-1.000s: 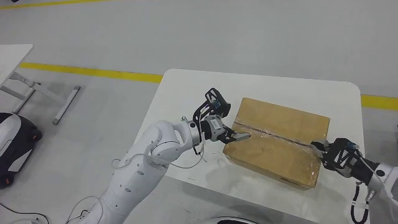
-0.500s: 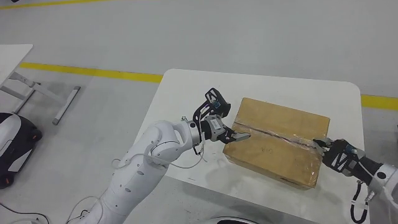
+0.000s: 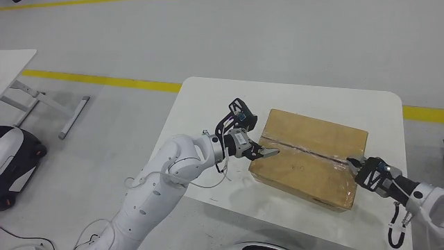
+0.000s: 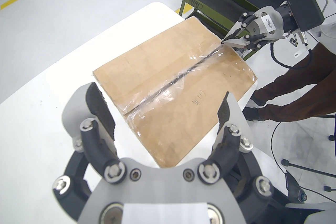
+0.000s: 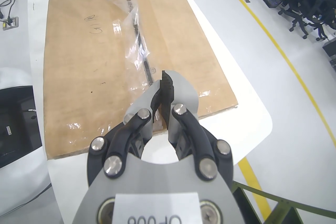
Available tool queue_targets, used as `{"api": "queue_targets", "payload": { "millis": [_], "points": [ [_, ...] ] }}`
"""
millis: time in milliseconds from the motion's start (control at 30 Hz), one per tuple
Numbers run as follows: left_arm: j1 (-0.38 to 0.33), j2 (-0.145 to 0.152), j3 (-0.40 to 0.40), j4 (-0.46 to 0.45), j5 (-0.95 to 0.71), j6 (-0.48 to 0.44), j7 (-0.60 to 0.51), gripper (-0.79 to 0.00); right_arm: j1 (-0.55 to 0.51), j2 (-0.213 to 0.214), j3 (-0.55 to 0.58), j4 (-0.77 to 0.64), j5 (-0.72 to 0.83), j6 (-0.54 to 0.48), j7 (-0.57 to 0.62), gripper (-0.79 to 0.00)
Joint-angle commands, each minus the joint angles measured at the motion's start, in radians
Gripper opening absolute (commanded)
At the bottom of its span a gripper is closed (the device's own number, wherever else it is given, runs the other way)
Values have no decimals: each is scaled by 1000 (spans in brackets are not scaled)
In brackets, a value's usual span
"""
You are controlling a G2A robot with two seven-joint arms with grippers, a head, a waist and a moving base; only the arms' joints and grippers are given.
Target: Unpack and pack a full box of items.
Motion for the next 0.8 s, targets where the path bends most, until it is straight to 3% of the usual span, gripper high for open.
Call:
{"api": "queue_targets", "payload": {
  "millis": [0, 67, 133, 233, 600, 700, 733, 767],
  "points": [
    [0, 0, 0, 0, 0, 0, 0, 0, 0, 2, 7, 3, 5, -2, -2, -646],
    [0, 0, 0, 0, 0, 0, 0, 0, -1, 3, 15, 5, 13, -5, -2, -619],
    [0, 0, 0, 0, 0, 0, 0, 0, -3, 5, 23, 3, 18, -8, -1, -539],
    [0, 0, 0, 0, 0, 0, 0, 0, -7, 7, 32, -2, 28, -13, 1, -514],
    [0, 0, 0, 0, 0, 0, 0, 0, -55, 22, 127, -9, 61, -22, -7, -514],
    [0, 0, 0, 0, 0, 0, 0, 0, -84, 26, 183, 1, 143, -28, -37, -610],
    [0, 0, 0, 0, 0, 0, 0, 0, -95, 26, 197, 15, 194, -24, -45, -742],
    [0, 0, 0, 0, 0, 0, 0, 0, -99, 27, 208, 18, 232, -17, -36, -785]
  ]
}}
